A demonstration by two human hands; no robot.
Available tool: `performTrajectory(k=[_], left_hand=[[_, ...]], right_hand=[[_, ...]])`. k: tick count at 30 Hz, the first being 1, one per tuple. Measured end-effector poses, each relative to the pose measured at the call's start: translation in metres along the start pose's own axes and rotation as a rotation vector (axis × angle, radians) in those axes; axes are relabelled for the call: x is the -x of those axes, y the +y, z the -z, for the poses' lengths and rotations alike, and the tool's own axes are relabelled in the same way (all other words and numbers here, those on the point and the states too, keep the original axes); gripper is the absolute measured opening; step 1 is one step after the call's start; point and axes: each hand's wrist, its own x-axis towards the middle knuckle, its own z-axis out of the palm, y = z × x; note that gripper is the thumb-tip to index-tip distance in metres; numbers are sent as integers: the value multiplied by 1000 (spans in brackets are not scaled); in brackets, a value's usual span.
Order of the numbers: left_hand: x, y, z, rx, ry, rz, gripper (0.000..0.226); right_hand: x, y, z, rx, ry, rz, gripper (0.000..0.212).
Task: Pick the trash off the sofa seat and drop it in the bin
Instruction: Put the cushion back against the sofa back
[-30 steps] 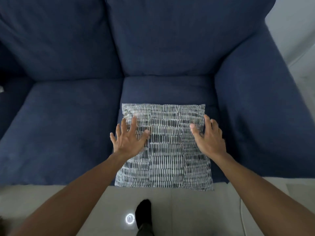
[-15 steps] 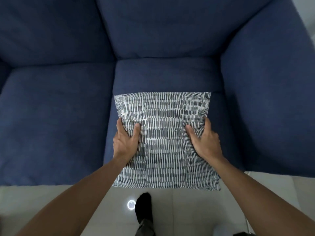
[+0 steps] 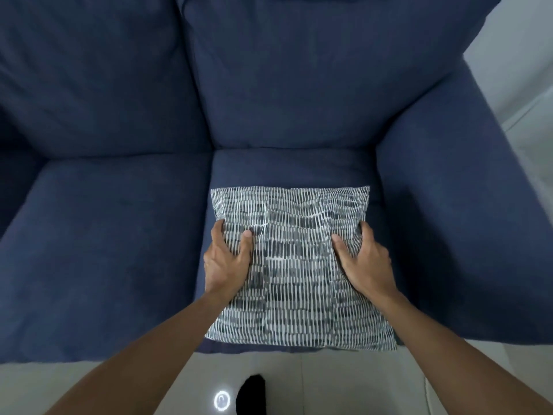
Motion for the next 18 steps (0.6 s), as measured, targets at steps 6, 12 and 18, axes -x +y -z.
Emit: performTrajectory(k=[6, 12, 18], left_hand=[[-39, 55, 28, 111, 75, -168, 72], [-96, 119, 44, 201, 205, -391, 66], [-151, 165, 29, 259, 310, -504, 66]], right_hand=[[-38, -43, 48, -29, 120, 110, 98], [-95, -84, 94, -76, 291, 234, 99], [-172, -100, 110, -182, 378, 342, 95]])
